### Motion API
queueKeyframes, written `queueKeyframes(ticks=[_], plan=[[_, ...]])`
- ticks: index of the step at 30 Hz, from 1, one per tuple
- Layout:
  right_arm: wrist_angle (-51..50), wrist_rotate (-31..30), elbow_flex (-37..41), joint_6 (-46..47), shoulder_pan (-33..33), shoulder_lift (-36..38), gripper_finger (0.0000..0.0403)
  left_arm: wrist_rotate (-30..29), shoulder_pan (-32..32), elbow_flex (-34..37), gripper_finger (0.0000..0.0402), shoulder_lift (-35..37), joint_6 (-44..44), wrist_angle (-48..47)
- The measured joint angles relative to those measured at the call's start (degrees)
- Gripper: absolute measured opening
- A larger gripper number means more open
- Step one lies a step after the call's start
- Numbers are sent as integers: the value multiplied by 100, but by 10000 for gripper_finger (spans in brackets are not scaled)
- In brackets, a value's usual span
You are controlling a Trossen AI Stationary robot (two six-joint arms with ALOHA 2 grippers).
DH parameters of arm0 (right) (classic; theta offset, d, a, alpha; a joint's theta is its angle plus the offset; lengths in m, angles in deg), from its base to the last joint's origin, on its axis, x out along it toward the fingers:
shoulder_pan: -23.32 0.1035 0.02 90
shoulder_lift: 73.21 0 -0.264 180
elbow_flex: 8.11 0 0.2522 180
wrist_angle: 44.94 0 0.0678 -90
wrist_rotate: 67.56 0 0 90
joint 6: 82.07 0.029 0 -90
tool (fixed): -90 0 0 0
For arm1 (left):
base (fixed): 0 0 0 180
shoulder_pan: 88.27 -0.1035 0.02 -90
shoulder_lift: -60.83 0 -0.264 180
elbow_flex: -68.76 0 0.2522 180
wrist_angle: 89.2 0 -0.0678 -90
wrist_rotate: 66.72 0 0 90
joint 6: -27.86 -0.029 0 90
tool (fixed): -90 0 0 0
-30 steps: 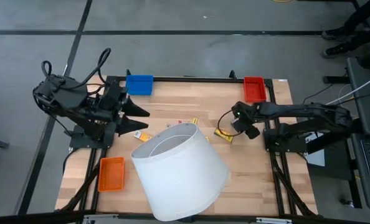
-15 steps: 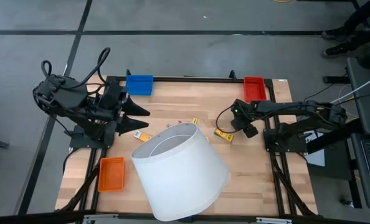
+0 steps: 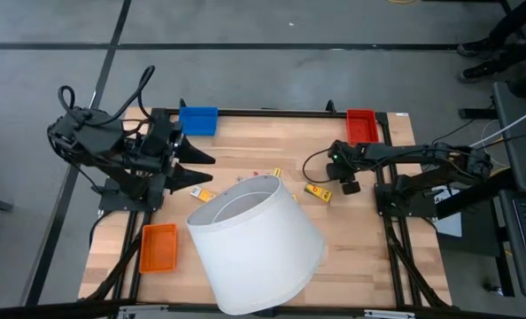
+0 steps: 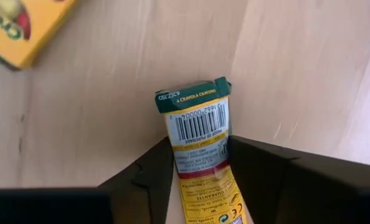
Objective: Pick & Place School Supplies
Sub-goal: Put the yellow crayon box into the red basket
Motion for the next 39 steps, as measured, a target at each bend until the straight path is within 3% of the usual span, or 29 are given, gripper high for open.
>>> queueKeyframes(ticks=[5, 11, 14, 19, 24, 29, 39], plan=[[-398, 51, -325, 876, 34, -2, 125, 0, 0, 0, 203, -51, -35, -2], [-656, 75, -1287, 1596, 21, -2, 107, -2, 0, 0, 203, -102, -153, -2], [-671, -319, -1812, 1874, -107, -2, 102, 0, 0, 0, 203, -146, -175, -1], [-1352, -1237, -2466, 2546, -839, -34, 99, -9, 118, 0, 203, -239, -171, -2], [-1967, -1249, -2639, 3479, -1948, -33, 99, -116, 290, 0, 203, -370, -142, 28], [-2055, -1155, -2639, 3711, -2715, -33, 99, -199, 407, 0, 203, -475, -145, 61], [-1387, -1156, -2641, 4181, -3176, -138, 99, -210, 442, 0, 203, -629, -161, 342]])
